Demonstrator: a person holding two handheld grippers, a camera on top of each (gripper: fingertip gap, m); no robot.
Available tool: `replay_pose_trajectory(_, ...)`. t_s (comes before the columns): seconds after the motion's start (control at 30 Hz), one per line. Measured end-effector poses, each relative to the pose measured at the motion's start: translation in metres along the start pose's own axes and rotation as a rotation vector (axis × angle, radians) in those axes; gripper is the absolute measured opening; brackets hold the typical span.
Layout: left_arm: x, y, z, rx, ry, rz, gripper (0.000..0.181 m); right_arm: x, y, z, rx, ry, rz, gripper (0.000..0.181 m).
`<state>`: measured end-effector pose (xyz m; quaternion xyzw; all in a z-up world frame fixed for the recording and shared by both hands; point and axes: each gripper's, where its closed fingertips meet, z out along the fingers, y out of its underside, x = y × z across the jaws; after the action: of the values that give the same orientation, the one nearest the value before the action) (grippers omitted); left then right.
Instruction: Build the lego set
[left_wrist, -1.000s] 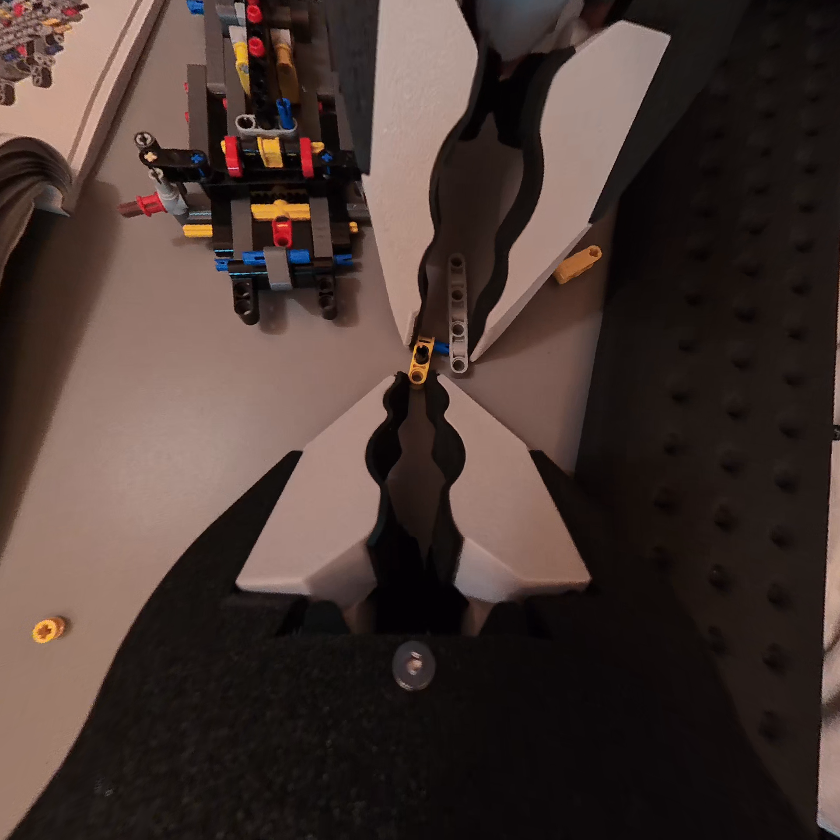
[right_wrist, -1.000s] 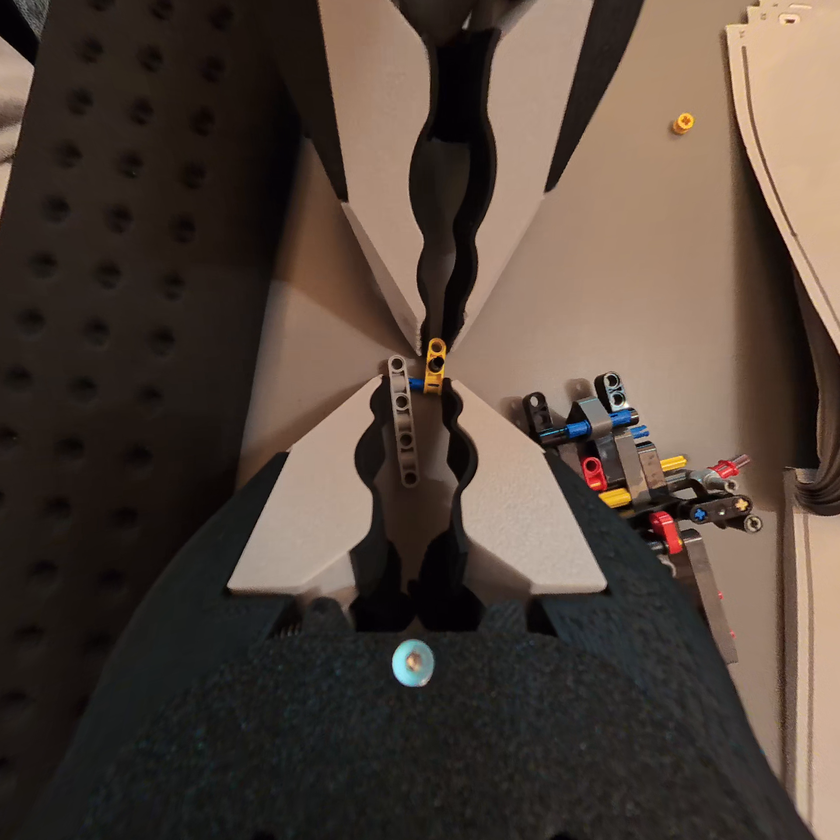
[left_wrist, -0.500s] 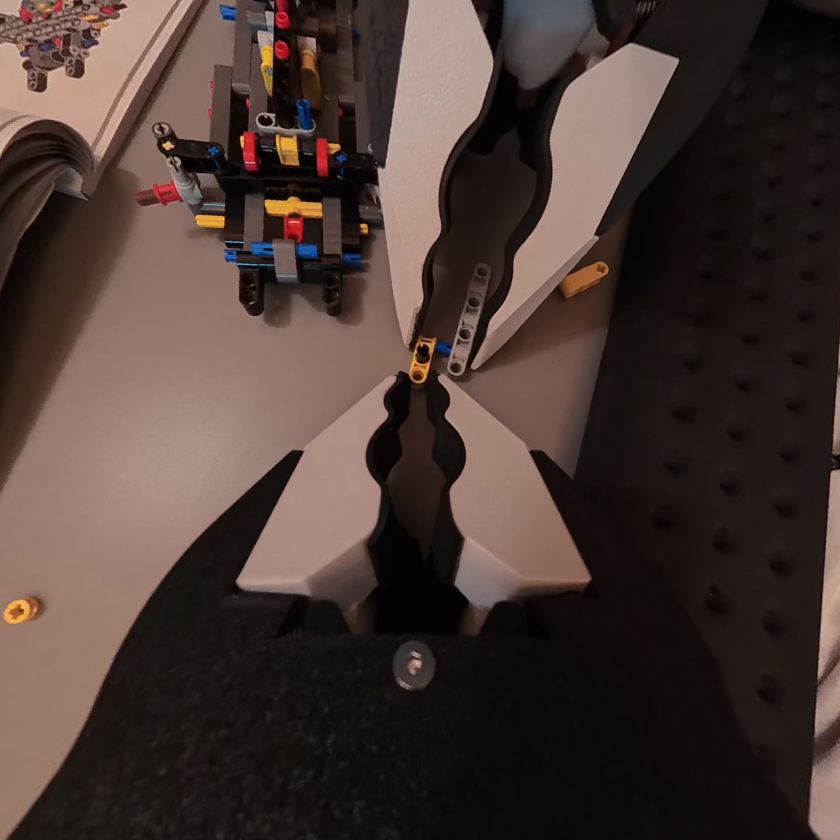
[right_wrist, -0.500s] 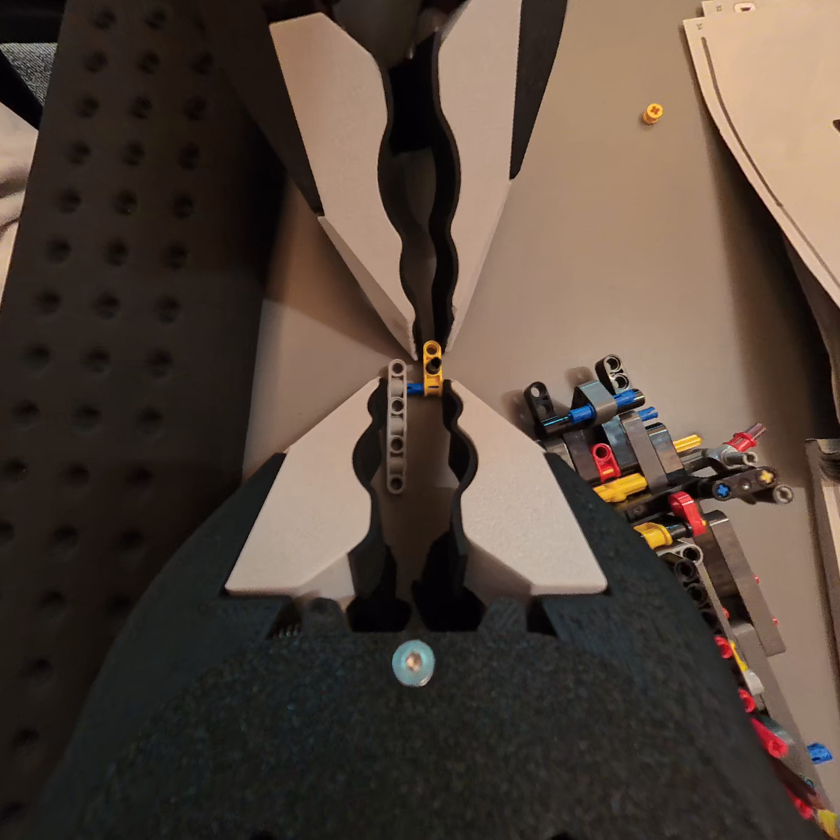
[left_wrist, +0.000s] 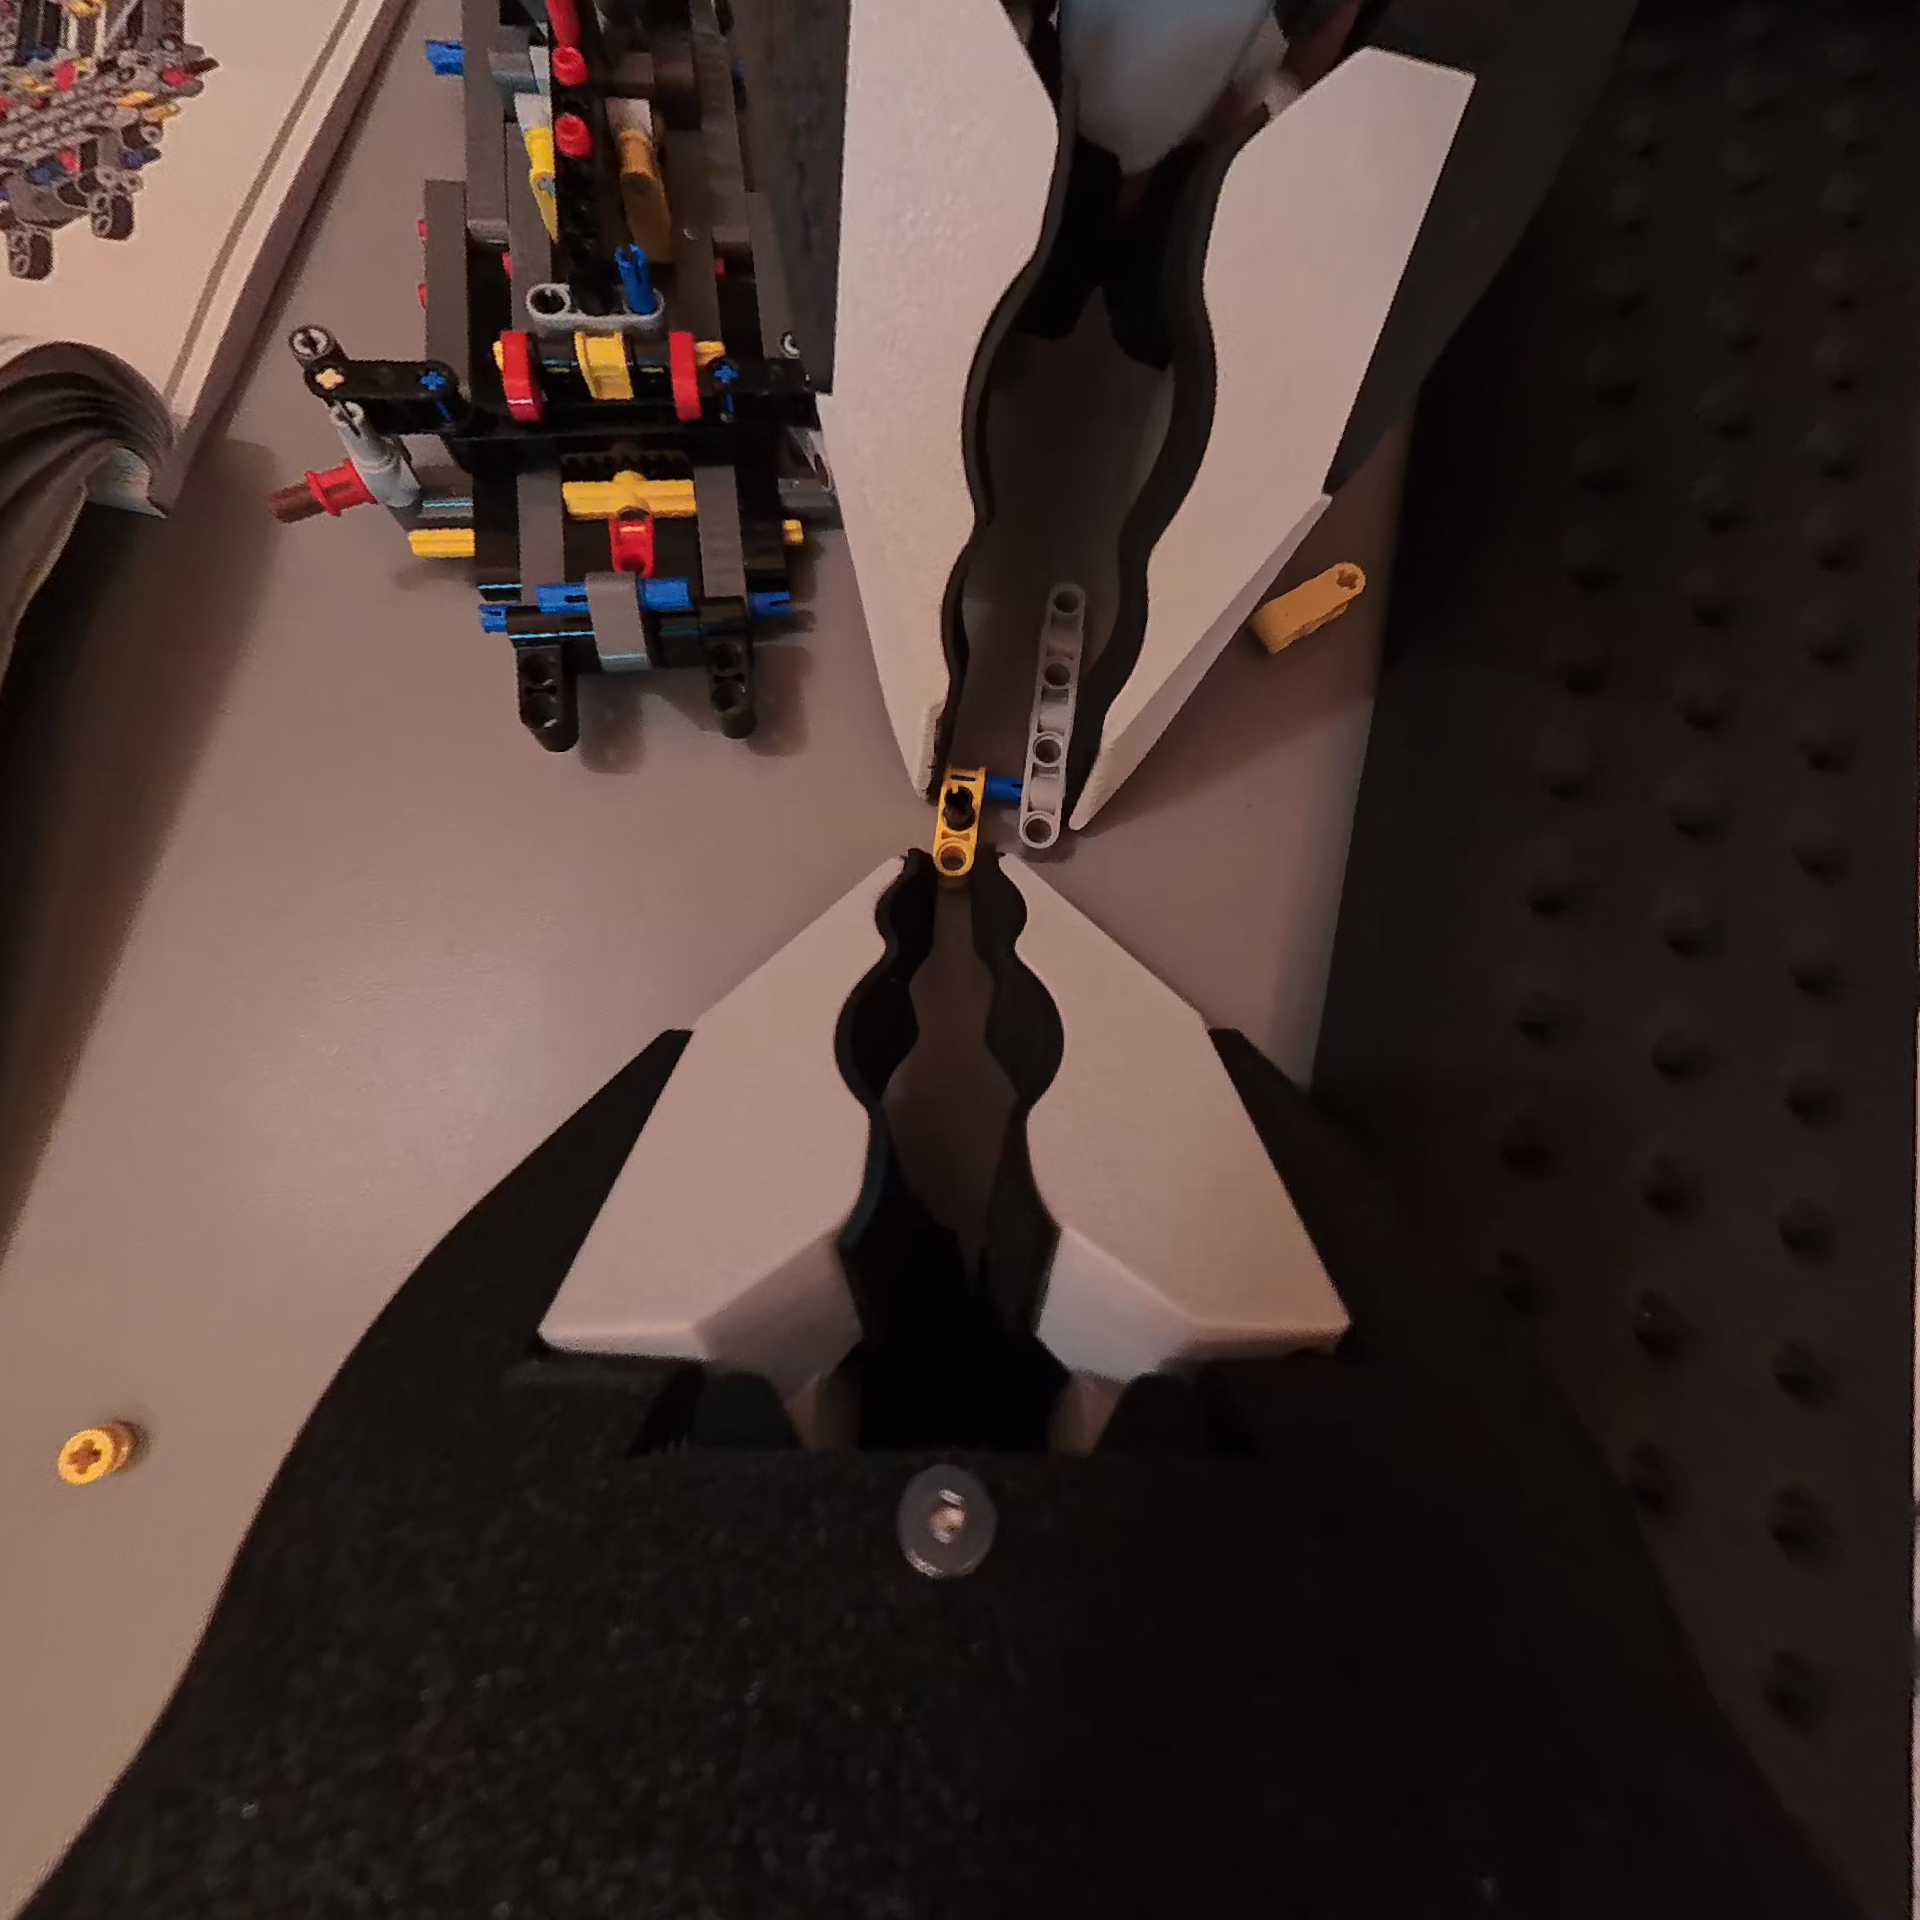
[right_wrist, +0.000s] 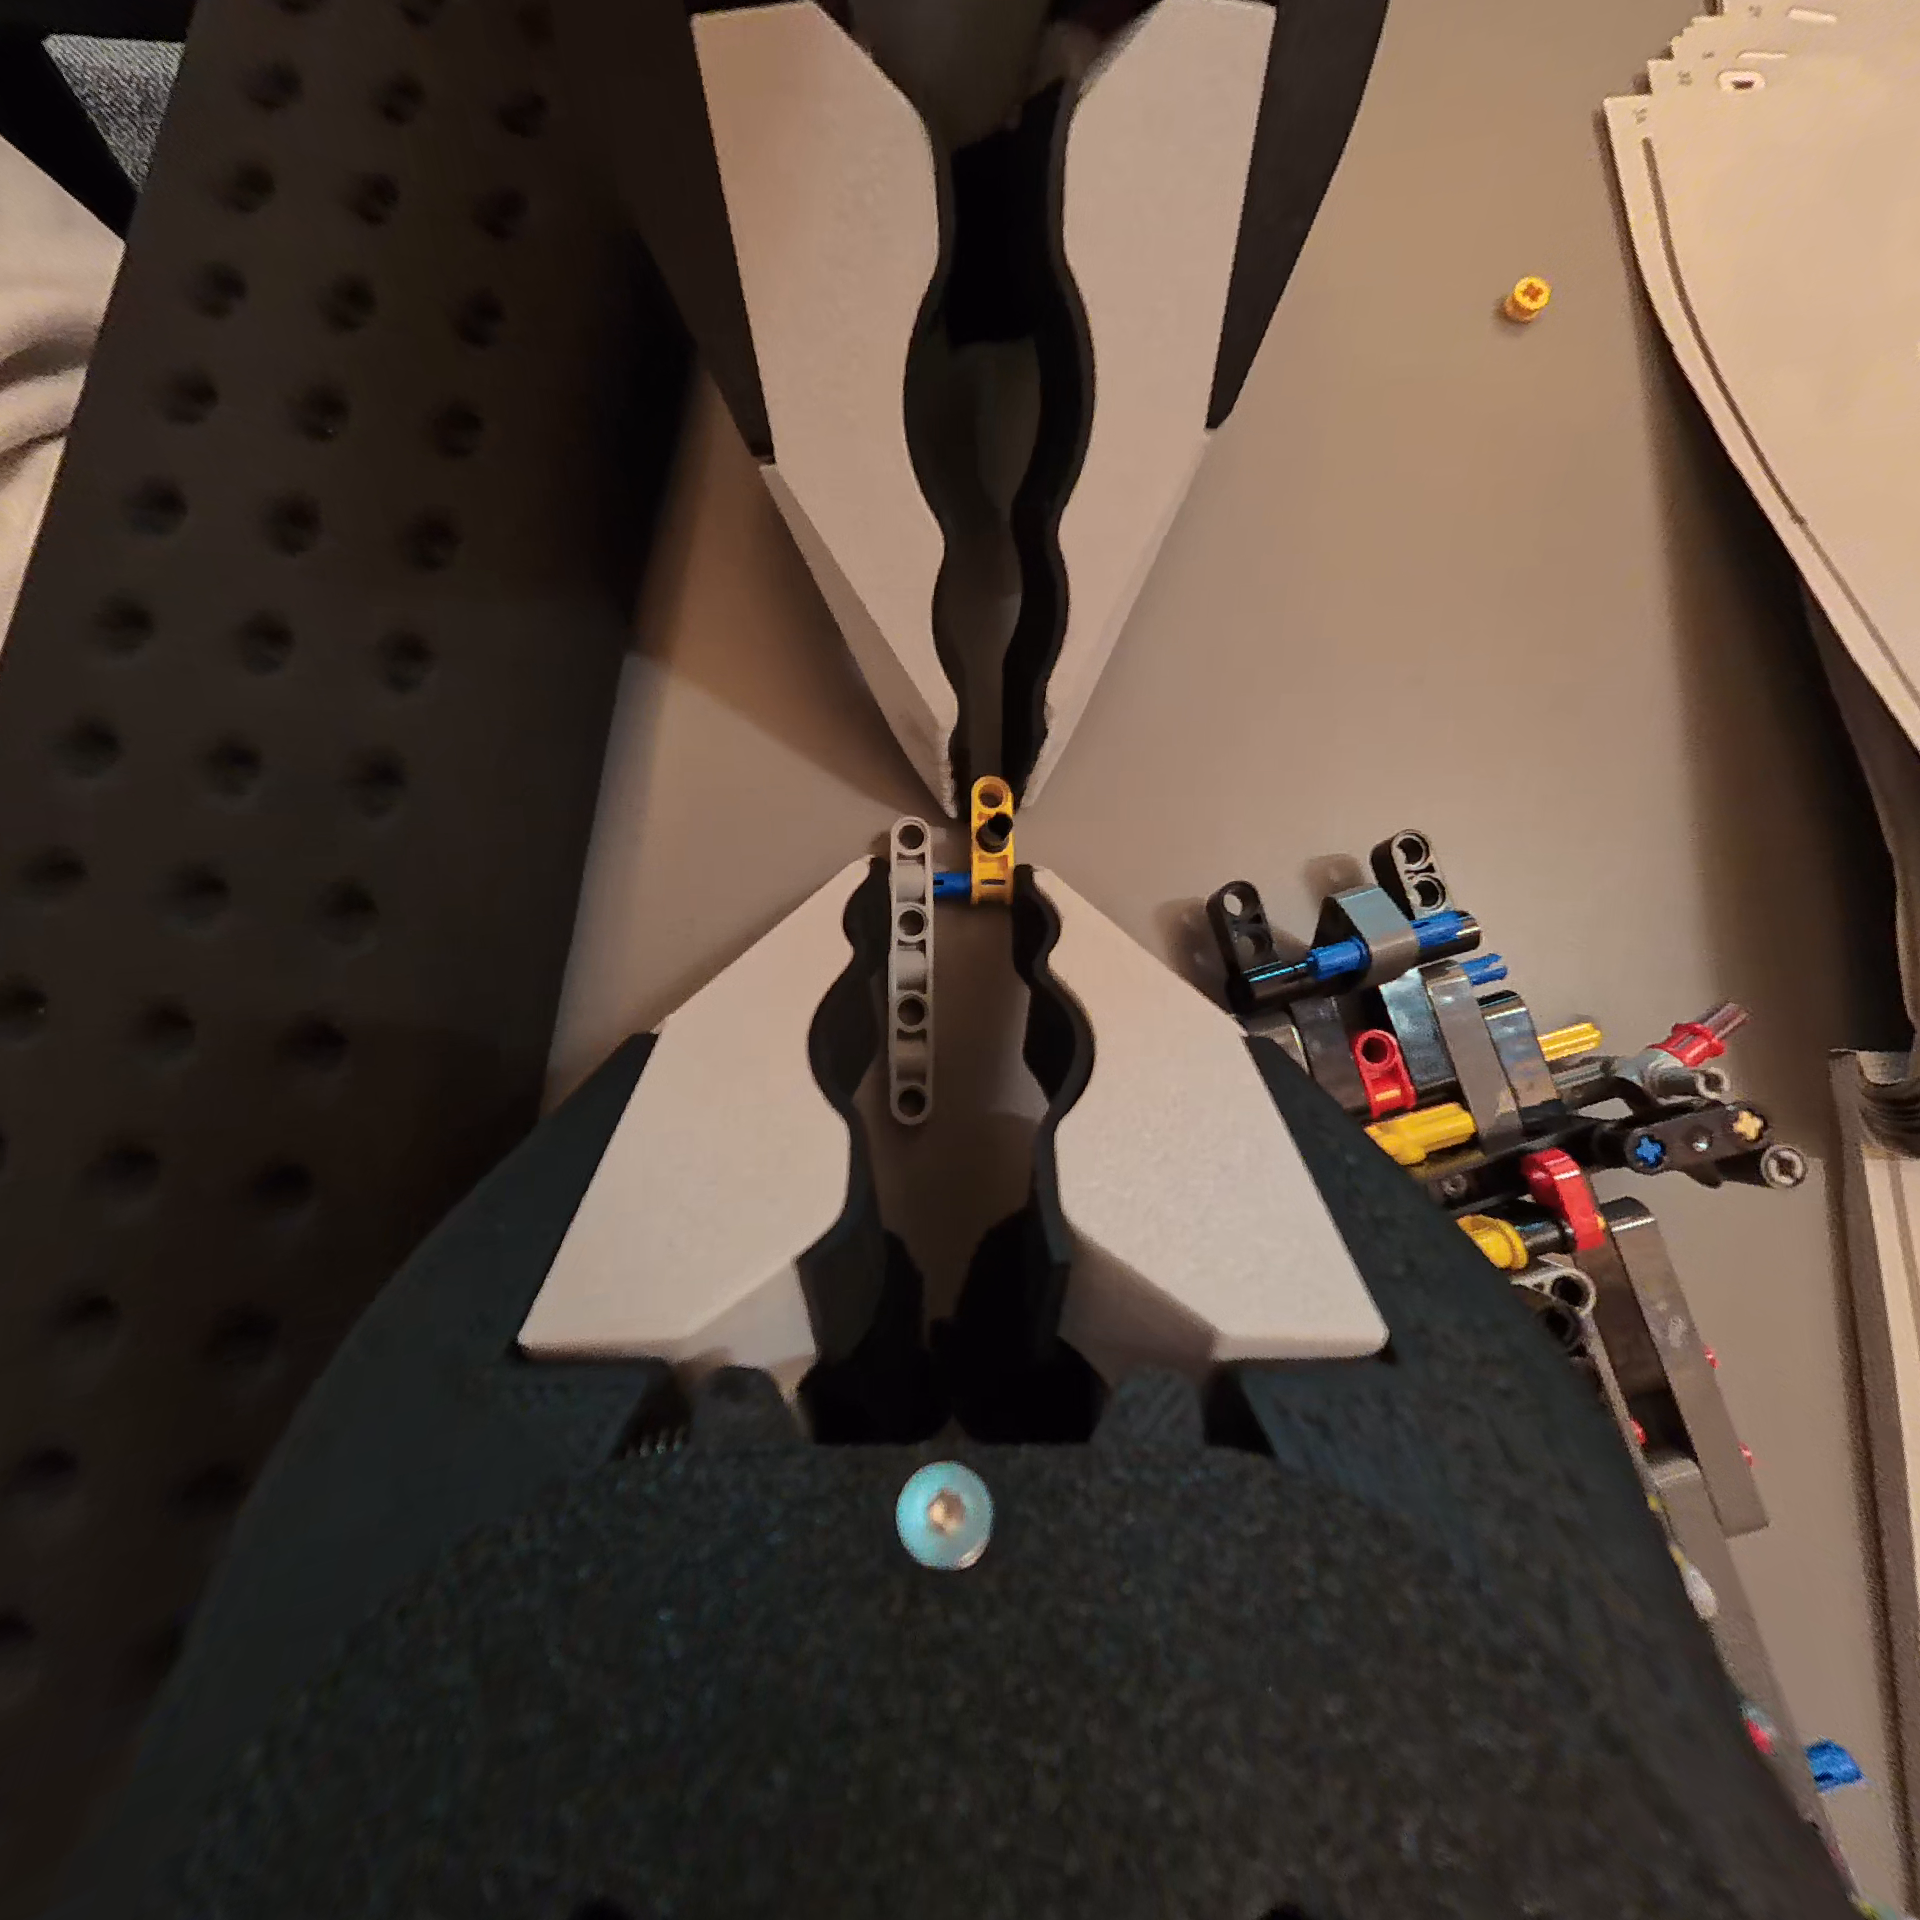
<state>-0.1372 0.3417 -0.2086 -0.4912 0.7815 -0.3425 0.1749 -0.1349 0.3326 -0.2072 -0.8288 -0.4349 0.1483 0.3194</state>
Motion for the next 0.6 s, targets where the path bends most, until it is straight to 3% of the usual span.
replay_pose_trajectory(0.33, 0.0007, -0.0001, 0.0000, 0.011, -0.006, 0.035, 0.006, -0.0007, 0.0004, 0.0000, -0.018, -0.012, -0.026, 0.023)
replay_pose_trajectory(0.6, 0.0034, -0.0001, -0.0003, -0.004, 0.115, 0.039, 0.005, -0.0021, 0.0001, 0.0001, 0.003, -0.028, -0.064, 0.023)
